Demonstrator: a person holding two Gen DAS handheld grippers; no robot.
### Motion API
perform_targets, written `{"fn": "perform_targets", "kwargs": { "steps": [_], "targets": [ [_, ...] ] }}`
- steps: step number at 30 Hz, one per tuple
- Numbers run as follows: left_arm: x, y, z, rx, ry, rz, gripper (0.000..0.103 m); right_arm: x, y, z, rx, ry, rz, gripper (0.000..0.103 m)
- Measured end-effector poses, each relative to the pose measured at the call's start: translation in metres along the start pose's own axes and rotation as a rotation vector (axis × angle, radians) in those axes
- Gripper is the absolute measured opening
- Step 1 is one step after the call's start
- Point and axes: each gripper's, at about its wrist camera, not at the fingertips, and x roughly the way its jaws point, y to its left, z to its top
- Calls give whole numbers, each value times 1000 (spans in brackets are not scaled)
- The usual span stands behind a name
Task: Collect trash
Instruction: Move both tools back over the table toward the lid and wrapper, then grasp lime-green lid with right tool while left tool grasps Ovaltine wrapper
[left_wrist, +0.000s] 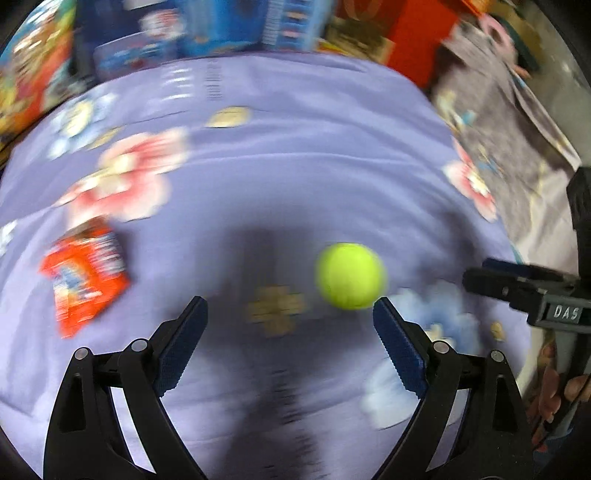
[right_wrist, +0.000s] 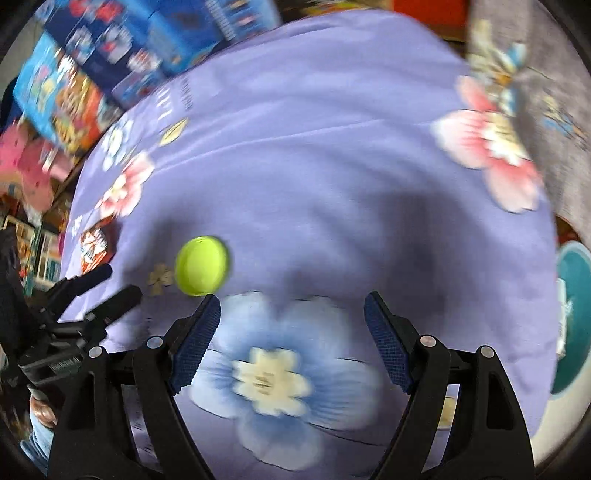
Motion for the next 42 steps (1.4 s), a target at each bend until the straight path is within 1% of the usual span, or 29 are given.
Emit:
{"fn": "perform_targets", "kwargs": {
  "steps": [3, 6, 9, 13, 17, 18, 19, 20, 21, 23, 25, 29, 33, 37, 38, 39, 40, 41, 42],
  "targets": [
    [-14, 34, -6, -60, -28, 32, 91, 18, 29, 4, -57, 23, -1, 77],
    [-22, 58, -10, -105, -70, 90, 91, 36, 52, 8, -95, 39, 1, 77],
    [-25, 77, -11, -140, -75, 93, 91, 50, 66, 13, -124, 47, -7, 77],
    [-21, 97, -9, -183, -68, 97, 91, 66, 78, 17, -159, 56, -46, 77],
    [-16, 110, -7, -217, -60, 93, 91, 77, 81, 14, -180, 73, -89, 76],
    [-15, 112, -6, -226, -62, 95, 91, 77, 82, 13, -193, 67, -100, 74],
    [-13, 115, -5, -234, -63, 96, 91, 77, 84, 13, -208, 62, -117, 70],
    [-11, 116, -3, -244, -63, 96, 91, 76, 85, 13, -224, 49, -138, 61],
    [-9, 117, -1, -249, -62, 95, 91, 74, 84, 13, -230, 42, -154, 54],
    [-4, 119, 4, -258, -61, 102, 91, 72, 79, 14, -218, 44, -132, 54],
    [3, 119, 8, -267, -56, 111, 91, 67, 75, 14, -211, 32, -132, 54],
    [19, 122, 17, -296, -41, 164, 91, 58, 65, 14, -196, 18, -121, 54],
    [31, 127, 18, -323, -19, 221, 91, 50, 54, 14, -171, 4, -117, 54],
    [35, 130, 16, -335, -13, 230, 90, 47, 46, 12, -159, 0, -105, 54],
    [35, 130, 16, -332, -15, 235, 83, 48, 45, 12, -155, -2, -102, 54],
    [34, 128, 16, -323, -18, 255, 77, 46, 42, 12, -148, -4, -95, 54],
    [33, 127, 16, -317, -20, 262, 68, 45, 40, 11, -146, -6, -92, 54],
    [32, 125, 16, -311, -20, 265, 63, 44, 38, 10, -144, -9, -90, 54],
    [30, 124, 16, -307, -22, 263, 62, 42, 35, 9, -138, -13, -85, 54]
  ]
}}
